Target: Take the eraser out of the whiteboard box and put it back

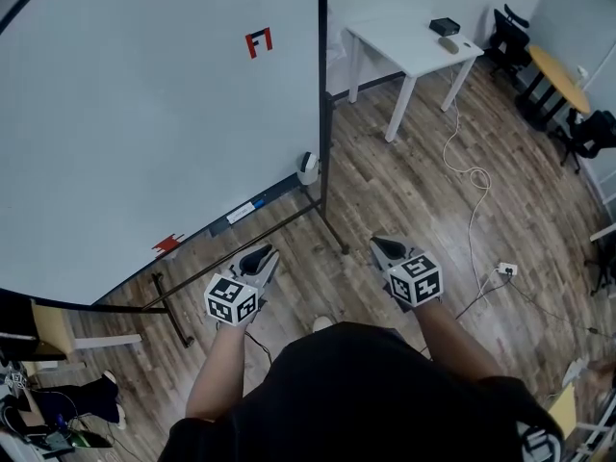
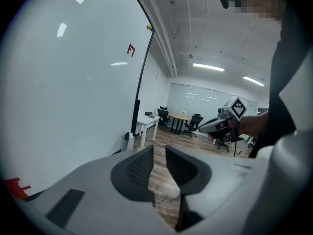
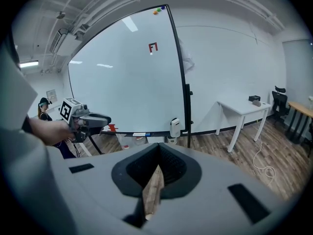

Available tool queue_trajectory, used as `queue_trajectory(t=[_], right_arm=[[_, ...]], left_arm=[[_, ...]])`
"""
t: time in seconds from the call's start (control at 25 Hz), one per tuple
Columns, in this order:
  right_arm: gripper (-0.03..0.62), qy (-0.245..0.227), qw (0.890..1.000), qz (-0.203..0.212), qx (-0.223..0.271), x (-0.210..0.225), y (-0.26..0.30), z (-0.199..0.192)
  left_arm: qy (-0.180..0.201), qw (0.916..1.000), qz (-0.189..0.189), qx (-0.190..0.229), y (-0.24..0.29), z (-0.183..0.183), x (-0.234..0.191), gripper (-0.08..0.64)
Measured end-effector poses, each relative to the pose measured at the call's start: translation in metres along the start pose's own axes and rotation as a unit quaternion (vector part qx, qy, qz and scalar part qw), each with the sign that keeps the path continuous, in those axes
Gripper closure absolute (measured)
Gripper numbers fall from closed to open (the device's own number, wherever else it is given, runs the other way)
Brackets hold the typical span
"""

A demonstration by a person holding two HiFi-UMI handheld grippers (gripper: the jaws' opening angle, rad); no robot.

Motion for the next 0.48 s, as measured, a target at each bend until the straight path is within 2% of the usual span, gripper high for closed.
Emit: queue_trajectory(t=[0.48], right_arm=[[0.598, 0.011, 1.000, -0.017, 0.006, 0.002, 0.005, 0.003]], left_arm=[[0.015, 0.9998, -0.012, -0.006, 0.005, 0.014, -0.015, 0.479]])
Point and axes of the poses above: the fingertips, and each gripper's own axes: y forward along the fingers, x to its right, z out of its top, the point moved 10 cm from there along -y, backward along the fingers, and after that the axes turned 9 degrees about -y, right-handed, at the moved point
